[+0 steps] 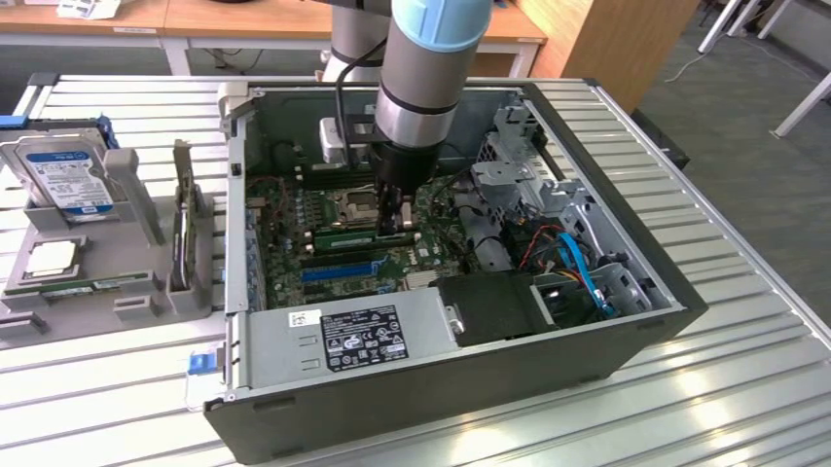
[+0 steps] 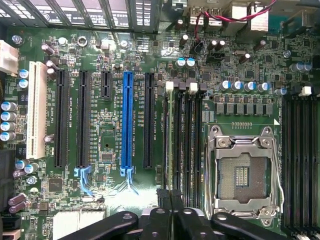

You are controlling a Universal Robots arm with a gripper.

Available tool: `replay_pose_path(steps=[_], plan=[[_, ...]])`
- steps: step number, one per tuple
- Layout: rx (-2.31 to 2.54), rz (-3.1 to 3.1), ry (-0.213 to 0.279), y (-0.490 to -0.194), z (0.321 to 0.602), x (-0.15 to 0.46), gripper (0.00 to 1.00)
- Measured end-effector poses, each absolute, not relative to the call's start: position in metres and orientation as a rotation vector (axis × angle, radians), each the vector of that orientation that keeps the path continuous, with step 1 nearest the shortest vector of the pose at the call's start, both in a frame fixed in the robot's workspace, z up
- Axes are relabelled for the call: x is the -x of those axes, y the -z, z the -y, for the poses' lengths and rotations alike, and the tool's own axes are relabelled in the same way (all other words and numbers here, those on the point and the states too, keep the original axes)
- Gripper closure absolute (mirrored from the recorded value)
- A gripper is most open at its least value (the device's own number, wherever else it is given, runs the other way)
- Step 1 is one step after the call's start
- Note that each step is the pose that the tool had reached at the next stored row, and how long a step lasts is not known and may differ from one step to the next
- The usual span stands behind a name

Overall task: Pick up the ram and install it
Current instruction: 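Insert the ram into the slot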

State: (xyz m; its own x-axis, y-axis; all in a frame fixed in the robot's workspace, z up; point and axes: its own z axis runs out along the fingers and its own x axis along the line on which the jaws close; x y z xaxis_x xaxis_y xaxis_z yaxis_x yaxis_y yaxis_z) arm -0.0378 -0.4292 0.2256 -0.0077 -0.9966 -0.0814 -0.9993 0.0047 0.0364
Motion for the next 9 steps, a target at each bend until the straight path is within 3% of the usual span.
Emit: replay_pose_path(steps=[3, 9], plan=[[2.19, -2.204, -0.13, -0.2256, 0.4292, 0.0378, 0.75], [2.19, -2.204, -0.13, -0.2296, 0.4293, 0.0379, 0.75]])
